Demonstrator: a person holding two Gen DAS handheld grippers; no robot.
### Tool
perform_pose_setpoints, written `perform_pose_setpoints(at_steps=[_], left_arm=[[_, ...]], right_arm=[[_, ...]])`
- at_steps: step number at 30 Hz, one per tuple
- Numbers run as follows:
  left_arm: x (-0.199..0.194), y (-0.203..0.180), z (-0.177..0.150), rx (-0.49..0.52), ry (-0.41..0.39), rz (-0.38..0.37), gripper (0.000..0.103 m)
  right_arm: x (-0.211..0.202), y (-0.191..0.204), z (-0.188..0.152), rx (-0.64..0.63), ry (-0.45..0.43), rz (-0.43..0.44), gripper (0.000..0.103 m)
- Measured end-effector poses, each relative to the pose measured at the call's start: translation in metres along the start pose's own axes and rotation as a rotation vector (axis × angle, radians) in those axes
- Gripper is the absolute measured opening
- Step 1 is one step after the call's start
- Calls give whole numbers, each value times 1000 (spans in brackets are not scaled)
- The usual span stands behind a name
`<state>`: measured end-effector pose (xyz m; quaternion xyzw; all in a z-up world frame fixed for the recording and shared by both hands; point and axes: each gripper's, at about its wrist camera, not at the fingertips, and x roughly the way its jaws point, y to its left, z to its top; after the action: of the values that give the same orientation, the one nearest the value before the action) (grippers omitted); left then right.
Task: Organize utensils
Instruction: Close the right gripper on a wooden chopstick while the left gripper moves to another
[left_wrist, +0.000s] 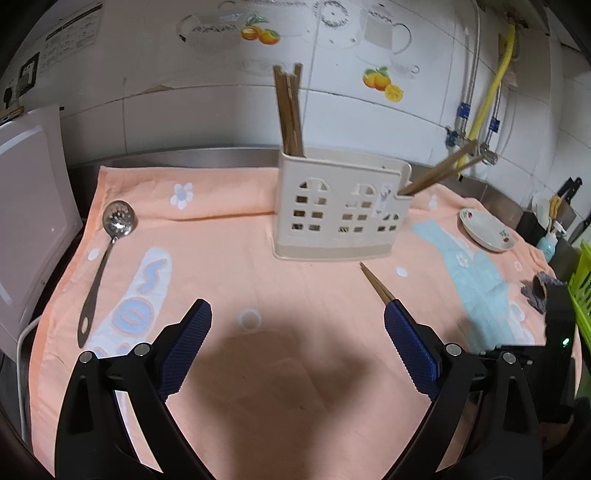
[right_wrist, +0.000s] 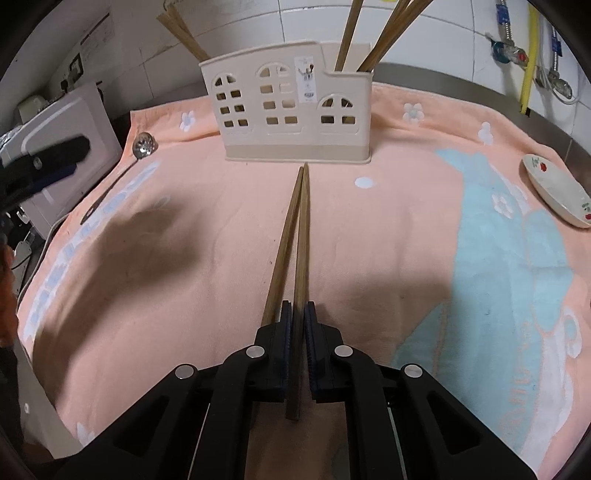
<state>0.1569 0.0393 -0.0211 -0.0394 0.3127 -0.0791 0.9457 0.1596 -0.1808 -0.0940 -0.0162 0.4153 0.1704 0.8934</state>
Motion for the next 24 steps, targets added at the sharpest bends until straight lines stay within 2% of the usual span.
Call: perform_pose_setpoints(at_steps=[7, 12, 18, 20, 23, 24], left_arm=[[8, -34, -25, 25, 57, -37, 93], [14, -69, -43, 62, 85, -75, 89], [30, -102, -57, 82, 151, -160, 59], [35, -111, -61, 85, 174, -185, 45], [44, -122, -67, 93, 207, -205, 32], [48, -124, -68, 93, 217, -206, 30]], right_arm=[[-35, -12, 6, 5, -77, 1, 6], [-54, -24, 6, 7, -110, 6, 6], [-64, -38, 1, 19, -127, 15, 6], [-63, -43, -1, 25, -129, 23, 6], [-64, -46, -4, 30, -131, 34, 6], [-64, -47, -5, 32, -132, 40, 6]])
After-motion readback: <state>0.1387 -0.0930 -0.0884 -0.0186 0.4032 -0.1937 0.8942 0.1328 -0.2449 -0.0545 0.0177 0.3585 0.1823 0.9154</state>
